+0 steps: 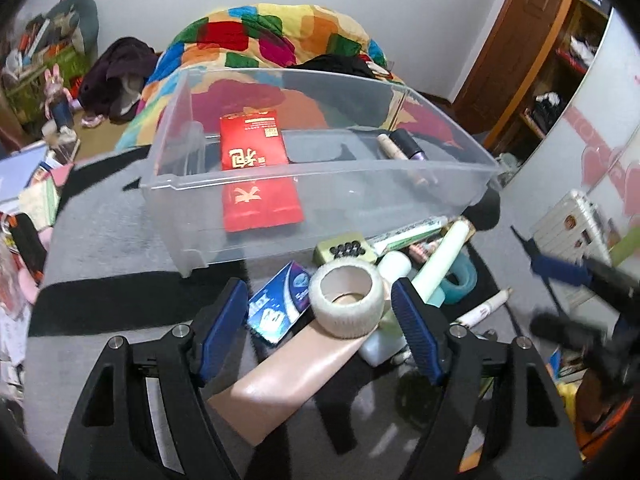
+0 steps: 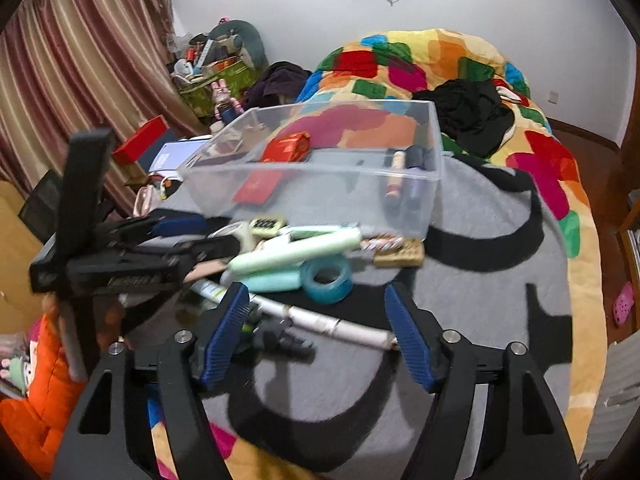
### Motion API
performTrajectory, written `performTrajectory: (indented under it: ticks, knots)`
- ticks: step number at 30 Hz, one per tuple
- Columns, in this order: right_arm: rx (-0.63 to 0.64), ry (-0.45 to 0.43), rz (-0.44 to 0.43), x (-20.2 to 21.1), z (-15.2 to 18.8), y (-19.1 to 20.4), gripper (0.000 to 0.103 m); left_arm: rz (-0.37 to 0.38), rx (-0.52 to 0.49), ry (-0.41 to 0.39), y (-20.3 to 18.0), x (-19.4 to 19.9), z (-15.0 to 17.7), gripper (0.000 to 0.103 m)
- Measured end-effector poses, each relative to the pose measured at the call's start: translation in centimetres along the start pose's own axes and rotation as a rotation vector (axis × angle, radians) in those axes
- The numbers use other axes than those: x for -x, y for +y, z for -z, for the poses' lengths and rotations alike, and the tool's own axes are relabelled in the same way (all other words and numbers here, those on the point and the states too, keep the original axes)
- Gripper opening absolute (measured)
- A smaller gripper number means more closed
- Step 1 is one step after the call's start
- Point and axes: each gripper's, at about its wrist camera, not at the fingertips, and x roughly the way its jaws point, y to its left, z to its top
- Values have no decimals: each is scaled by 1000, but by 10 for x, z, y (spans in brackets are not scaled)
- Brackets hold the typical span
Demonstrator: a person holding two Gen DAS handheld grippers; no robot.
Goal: Organize objects
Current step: 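Grasp the white tape roll with the left gripper while the right grasps the green glass bottle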
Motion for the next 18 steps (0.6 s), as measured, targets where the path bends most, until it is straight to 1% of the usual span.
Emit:
performTrajectory:
  ticks: [3, 5, 6, 7, 11, 16, 18]
  knots:
    - [13, 14, -26, -1, 5, 8, 68, 38, 16, 14, 0, -6, 1, 57]
    - [24, 26, -37, -4, 9, 13, 68, 32, 11, 4, -1, -6, 2, 48]
    - [28, 30, -40, -5, 10, 15, 69, 41, 10, 8, -2, -5, 3, 38]
    - [33, 35, -44, -7, 12, 18, 69, 43, 14, 13, -3, -5, 3, 38]
    - [57, 57, -52, -16, 15, 30, 69, 24, 34, -20, 3, 6, 5, 38]
    - [60, 78, -68, -24, 17, 43, 70, -62, 36, -97, 8, 32, 13, 38]
    - [48, 84, -70, -27, 15, 47, 71, -80, 31, -116, 9, 40, 16, 38]
